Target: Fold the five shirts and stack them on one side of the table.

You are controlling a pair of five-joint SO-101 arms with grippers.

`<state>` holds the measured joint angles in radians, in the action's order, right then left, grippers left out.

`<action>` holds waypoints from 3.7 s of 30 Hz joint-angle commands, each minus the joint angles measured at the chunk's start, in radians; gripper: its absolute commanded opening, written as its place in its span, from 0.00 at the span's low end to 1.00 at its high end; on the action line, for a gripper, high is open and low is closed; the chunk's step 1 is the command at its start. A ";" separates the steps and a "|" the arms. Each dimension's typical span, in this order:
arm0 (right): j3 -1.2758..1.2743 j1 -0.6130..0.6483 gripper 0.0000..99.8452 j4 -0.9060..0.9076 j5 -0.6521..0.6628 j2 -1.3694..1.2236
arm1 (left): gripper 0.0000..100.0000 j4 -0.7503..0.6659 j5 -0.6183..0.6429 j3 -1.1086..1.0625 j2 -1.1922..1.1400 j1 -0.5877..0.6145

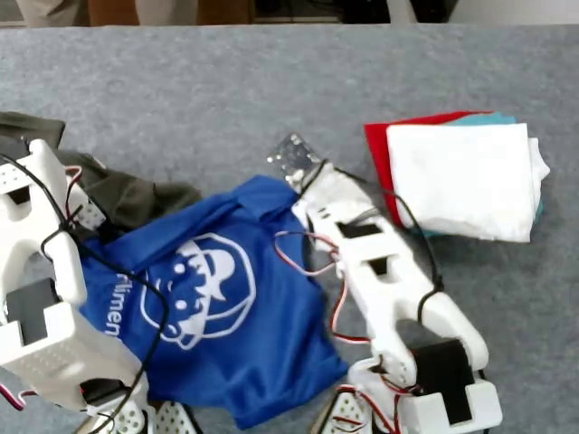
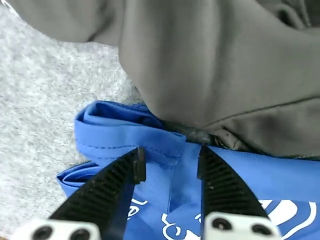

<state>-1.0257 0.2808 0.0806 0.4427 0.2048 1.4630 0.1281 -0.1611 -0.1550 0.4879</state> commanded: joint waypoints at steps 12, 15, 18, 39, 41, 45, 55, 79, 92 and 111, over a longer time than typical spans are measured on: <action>0.056 0.015 0.00 -0.020 0.011 -0.001 | 0.17 -0.003 0.008 0.005 -0.056 -0.005; 0.056 0.015 0.00 -0.020 0.011 -0.001 | 0.12 -0.003 0.008 0.012 -0.068 -0.005; 0.056 0.015 0.00 -0.020 0.011 -0.001 | 0.07 -0.003 0.008 0.012 -0.068 -0.005; 0.056 0.015 0.00 -0.020 0.011 -0.001 | 0.02 0.057 0.032 0.140 -0.025 0.028; 0.056 0.015 0.00 -0.020 0.006 -0.001 | 0.02 0.092 0.037 0.218 0.025 0.055; 0.081 0.010 0.00 -0.014 0.000 0.008 | 0.02 0.198 0.029 0.368 0.173 0.086; 0.456 -0.173 0.00 0.446 -0.187 0.381 | 0.02 0.293 0.015 0.377 0.639 0.087; 1.483 -0.177 0.00 0.729 -0.107 0.759 | 0.02 0.293 -0.112 0.709 1.138 0.087; 1.552 -0.173 0.00 0.724 0.002 0.756 | 0.02 0.295 -0.118 0.867 1.164 0.089; 1.554 -0.173 0.00 0.539 0.018 0.684 | 0.02 0.288 -0.224 0.256 1.504 0.104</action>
<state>0.5194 0.1197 0.6375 0.4534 0.9306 1.7484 -0.0775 0.1550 1.3502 0.5708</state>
